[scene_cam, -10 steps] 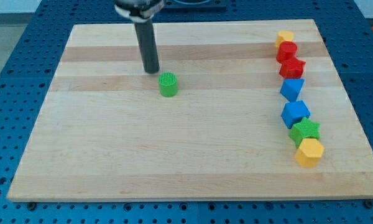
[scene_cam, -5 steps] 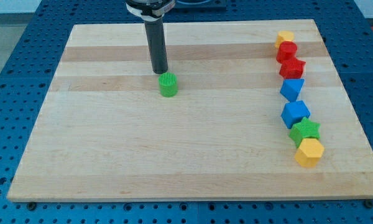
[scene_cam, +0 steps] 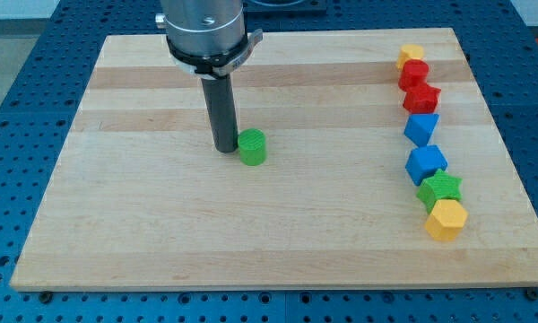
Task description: Place the green circle parallel to the left of the yellow hexagon
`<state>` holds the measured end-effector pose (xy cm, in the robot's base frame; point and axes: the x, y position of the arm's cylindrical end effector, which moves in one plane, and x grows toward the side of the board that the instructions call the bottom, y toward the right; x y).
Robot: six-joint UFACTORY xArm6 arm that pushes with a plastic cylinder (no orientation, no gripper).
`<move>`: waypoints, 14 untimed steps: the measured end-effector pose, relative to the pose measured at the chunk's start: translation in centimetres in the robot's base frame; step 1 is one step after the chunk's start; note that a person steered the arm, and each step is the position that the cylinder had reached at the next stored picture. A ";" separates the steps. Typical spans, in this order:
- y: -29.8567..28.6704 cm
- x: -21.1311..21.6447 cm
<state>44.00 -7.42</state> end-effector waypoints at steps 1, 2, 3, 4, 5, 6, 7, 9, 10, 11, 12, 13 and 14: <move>0.0 1.4; 0.0 2.8; 0.7 2.6; 1.0 1.6; 0.6 1.6; -0.5 0.0; -0.2 -3.6; 2.4 -2.9; 2.7 0.4; 3.0 3.1; 3.3 4.3; 3.3 4.3; 3.3 4.3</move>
<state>48.34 -4.07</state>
